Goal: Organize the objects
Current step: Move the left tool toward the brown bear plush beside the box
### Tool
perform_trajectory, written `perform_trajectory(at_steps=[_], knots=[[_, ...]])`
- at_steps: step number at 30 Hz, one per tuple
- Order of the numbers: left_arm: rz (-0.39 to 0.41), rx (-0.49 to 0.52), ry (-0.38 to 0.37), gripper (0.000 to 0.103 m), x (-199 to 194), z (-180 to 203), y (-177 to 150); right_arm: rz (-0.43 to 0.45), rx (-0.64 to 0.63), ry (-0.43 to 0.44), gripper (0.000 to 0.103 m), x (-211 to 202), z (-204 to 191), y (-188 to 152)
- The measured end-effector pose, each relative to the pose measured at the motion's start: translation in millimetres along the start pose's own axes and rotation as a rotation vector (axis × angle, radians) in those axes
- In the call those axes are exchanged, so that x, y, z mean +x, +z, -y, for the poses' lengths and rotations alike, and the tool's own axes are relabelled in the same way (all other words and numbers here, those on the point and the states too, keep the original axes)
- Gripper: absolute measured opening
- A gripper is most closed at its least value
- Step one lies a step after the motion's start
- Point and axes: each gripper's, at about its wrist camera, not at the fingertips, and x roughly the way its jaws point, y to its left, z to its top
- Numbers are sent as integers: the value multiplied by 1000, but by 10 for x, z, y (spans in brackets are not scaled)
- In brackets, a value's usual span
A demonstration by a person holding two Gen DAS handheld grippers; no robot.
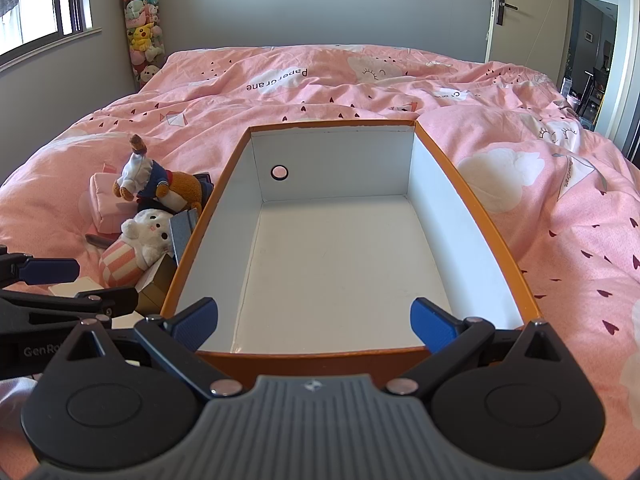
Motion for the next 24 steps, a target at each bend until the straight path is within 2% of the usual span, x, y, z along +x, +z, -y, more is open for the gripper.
perform_trajectory(at_steps=[24], knots=[[6, -3, -15, 74, -6, -1, -21, -15, -26, -3, 102, 31, -32, -17]])
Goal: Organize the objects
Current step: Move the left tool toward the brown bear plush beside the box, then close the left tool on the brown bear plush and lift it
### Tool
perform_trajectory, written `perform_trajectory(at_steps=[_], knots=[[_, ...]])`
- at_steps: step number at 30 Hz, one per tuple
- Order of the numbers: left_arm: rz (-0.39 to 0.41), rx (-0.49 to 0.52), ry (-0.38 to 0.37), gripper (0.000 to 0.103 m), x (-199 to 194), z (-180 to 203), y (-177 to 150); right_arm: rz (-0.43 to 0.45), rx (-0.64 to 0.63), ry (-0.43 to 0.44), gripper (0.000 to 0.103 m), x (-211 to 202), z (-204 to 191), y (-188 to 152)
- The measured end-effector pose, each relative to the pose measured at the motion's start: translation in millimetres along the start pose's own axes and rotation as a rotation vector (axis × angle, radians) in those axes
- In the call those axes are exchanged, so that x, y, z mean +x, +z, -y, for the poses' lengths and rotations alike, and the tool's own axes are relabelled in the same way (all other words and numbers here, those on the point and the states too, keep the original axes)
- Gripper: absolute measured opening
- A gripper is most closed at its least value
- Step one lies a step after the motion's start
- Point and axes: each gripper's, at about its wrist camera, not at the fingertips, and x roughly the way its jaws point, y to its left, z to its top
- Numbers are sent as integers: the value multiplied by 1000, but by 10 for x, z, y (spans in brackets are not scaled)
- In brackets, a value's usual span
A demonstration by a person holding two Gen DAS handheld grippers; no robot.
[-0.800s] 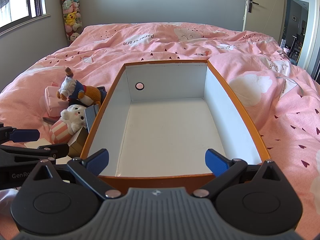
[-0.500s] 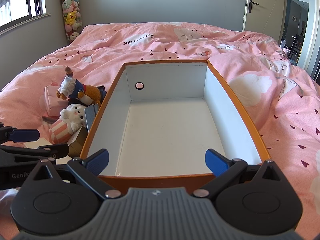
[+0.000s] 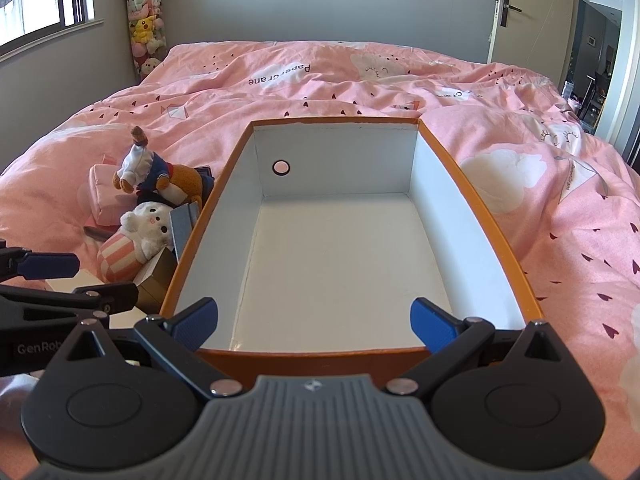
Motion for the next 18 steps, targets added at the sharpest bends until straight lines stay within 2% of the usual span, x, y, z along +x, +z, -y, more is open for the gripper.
perform_trajectory(at_steps=[3, 5, 9, 10, 14, 16, 18], knots=[[4, -10, -28, 68, -12, -36, -2, -2, -11, 27, 95, 11, -17, 45], [5, -23, -51, 63, -24, -77, 26, -3, -32, 38, 76, 27, -43, 86], [24, -10, -52, 56, -35, -164, 144, 0, -58, 95, 68, 93, -100, 248], [28, -2, -52, 56, -32, -189, 172, 3, -71, 114, 63, 114, -118, 304], [6, 6, -94, 53, 41, -396, 350, -1, -135, 186, 52, 226, -257, 547], [-15, 11, -117, 41, 100, -497, 426, -14, -166, 223, 46, 306, -351, 674], [-32, -4, -113, 35, 178, -609, 507, -25, -187, 261, 43, 378, -447, 763]])
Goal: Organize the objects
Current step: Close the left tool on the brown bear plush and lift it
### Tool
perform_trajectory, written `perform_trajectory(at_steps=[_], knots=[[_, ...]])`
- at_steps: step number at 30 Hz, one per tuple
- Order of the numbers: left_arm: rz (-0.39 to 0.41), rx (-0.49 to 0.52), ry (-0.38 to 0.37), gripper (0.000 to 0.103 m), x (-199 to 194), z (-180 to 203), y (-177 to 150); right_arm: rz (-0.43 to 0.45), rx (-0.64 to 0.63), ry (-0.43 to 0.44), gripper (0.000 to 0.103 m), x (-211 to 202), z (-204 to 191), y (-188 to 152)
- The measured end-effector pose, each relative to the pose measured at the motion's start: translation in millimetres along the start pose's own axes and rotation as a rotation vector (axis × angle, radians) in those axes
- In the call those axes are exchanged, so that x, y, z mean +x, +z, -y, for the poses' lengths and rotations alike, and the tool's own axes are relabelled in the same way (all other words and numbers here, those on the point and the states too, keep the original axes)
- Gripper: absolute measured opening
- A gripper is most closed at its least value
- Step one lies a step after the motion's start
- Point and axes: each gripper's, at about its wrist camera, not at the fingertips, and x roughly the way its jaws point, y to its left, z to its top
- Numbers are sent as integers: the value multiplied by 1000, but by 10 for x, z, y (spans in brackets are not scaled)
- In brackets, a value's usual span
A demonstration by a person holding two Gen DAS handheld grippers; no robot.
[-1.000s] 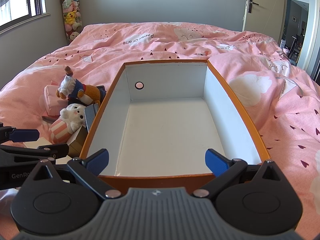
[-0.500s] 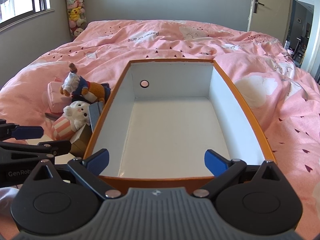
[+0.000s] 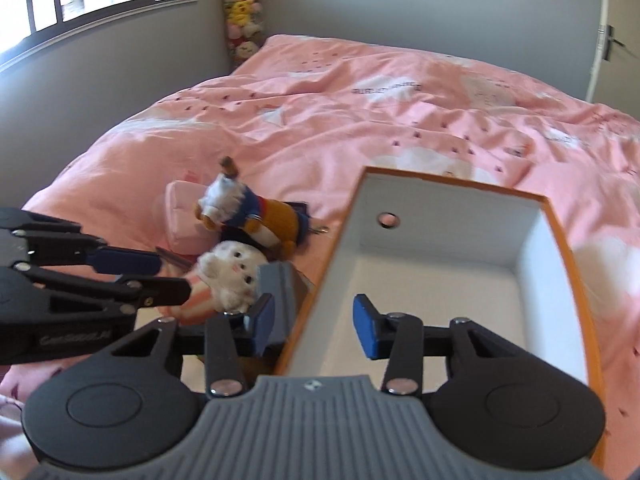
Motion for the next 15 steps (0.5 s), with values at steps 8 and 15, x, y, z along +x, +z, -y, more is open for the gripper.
perform_trajectory(at_steps=[8, 15], knots=[[-27, -14, -8, 33, 218, -399, 374, -69, -44, 76, 31, 508, -188, 405], [-55, -43, -41, 51, 545, -647, 726, -96, -47, 57, 25, 935, -163, 772]])
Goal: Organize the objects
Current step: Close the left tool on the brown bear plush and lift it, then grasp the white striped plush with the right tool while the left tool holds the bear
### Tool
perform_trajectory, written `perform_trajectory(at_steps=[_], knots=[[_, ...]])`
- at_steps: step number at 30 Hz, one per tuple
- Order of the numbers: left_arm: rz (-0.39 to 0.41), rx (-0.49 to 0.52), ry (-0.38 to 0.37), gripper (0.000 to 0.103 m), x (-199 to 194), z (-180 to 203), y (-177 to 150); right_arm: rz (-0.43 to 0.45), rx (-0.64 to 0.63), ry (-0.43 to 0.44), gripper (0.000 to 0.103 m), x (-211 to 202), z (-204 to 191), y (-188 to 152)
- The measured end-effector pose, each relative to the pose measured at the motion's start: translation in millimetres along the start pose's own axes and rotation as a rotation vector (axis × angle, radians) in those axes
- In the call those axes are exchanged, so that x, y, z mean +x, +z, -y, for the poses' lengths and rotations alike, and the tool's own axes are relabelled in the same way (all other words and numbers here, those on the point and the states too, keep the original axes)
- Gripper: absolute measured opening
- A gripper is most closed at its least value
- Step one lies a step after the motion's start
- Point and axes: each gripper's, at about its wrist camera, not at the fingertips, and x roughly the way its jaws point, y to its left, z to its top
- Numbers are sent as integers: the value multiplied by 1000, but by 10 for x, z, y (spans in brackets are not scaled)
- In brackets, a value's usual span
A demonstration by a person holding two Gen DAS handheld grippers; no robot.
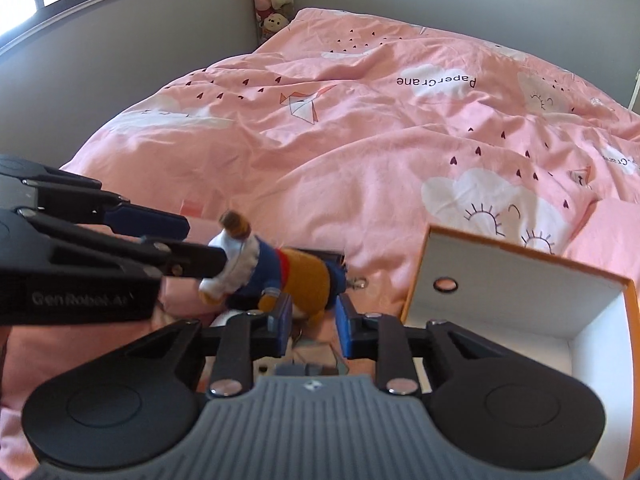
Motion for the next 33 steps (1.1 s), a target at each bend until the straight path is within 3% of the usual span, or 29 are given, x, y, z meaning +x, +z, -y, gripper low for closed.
perform_trajectory(at_steps=[4, 6, 9, 13, 19, 25, 30, 33], knots=[[-45, -36, 11, 53, 267, -108, 101, -32, -4, -2, 22, 216, 46, 97], [-80, -47, -30, 56, 378, -174, 140, -52, -13, 18, 20, 299, 56, 111], [-136, -4, -71, 56, 516, -209, 191, -65, -50, 14, 19, 384, 45, 110], [-191, 79, -102, 47, 597, -158, 210, -91, -68, 14, 18, 468, 69, 95], [-264, 117, -84, 46, 545, -82, 75, -109, -75, 27, 17, 461, 65, 17], [-198, 86, -2, 42, 252, -51, -23, -103, -68, 55, 18, 379, 10, -40], [-121, 68, 114, 42, -155, 4, -120, -92, -34, 114, 18, 252, -70, -50], [-119, 46, 157, 42, -254, 5, -250, -108, 1, 162, 18, 229, -122, -90]])
